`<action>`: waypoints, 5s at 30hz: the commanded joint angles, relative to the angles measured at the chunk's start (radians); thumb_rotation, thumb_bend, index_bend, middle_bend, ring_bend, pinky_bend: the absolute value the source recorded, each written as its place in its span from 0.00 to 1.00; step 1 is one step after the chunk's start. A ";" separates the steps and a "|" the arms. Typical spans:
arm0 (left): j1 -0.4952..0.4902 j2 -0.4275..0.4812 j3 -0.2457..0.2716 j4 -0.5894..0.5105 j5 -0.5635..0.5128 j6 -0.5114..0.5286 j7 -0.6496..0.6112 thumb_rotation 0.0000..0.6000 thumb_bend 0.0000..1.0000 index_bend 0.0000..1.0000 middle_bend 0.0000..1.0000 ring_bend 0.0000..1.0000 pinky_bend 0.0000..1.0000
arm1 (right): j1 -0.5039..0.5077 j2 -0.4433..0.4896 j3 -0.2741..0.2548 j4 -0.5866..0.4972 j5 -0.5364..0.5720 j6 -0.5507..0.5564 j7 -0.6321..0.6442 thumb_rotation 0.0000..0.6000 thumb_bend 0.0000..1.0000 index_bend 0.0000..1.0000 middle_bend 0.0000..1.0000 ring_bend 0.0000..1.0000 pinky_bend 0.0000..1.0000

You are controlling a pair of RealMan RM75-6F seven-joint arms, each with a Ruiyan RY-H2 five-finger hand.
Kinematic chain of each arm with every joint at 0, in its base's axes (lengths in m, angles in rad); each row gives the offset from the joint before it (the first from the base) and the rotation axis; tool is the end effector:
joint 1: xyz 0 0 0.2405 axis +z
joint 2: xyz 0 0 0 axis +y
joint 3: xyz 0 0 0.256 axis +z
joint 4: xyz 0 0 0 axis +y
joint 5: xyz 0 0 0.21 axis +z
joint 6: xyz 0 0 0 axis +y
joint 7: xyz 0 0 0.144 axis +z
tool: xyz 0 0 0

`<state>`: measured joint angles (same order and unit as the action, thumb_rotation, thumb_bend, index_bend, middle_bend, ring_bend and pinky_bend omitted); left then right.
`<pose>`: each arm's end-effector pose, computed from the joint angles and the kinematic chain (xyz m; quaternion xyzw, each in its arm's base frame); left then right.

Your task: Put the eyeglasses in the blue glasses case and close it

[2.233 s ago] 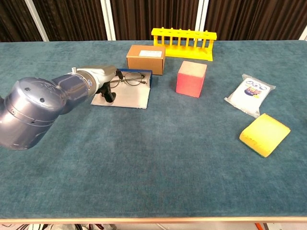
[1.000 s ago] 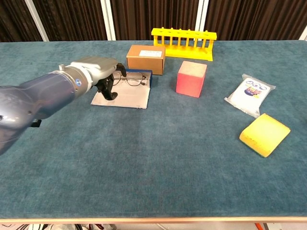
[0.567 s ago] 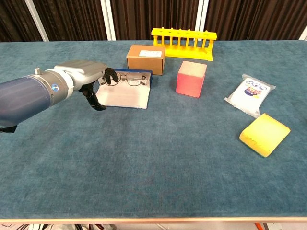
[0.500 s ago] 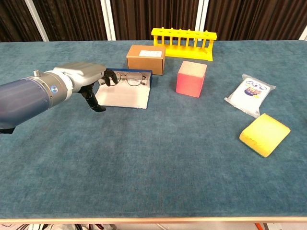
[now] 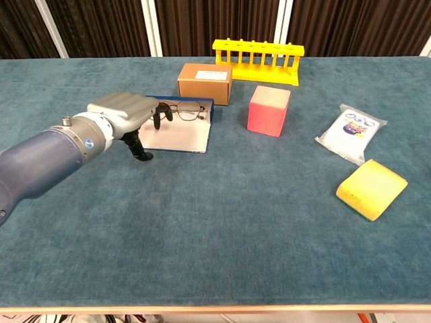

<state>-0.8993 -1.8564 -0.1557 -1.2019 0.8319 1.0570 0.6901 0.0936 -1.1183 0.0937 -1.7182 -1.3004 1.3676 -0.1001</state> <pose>-0.1229 0.3596 -0.0879 -0.7552 -0.3176 -0.2884 0.4956 -0.3157 -0.1883 0.1481 0.5542 -0.4578 0.3389 0.6069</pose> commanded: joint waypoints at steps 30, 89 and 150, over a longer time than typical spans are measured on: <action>-0.007 -0.083 -0.058 0.128 0.048 -0.033 0.056 1.00 0.27 0.16 0.24 0.12 0.16 | 0.002 -0.001 0.002 -0.003 0.007 -0.001 -0.001 1.00 0.16 0.01 0.00 0.13 0.22; -0.016 -0.154 -0.118 0.248 0.114 -0.046 0.045 1.00 0.41 0.26 0.19 0.12 0.16 | 0.005 0.007 0.003 -0.017 0.021 -0.011 -0.003 1.00 0.16 0.01 0.00 0.13 0.22; -0.006 -0.155 -0.187 0.324 0.114 -0.050 0.014 1.00 0.49 0.59 0.19 0.12 0.16 | 0.007 0.011 0.008 -0.034 0.046 -0.017 -0.008 1.00 0.17 0.01 0.00 0.13 0.22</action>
<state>-0.9214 -2.0321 -0.3480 -0.8477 0.9468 0.9982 0.7013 0.1003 -1.1076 0.1020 -1.7523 -1.2542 1.3504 -0.1080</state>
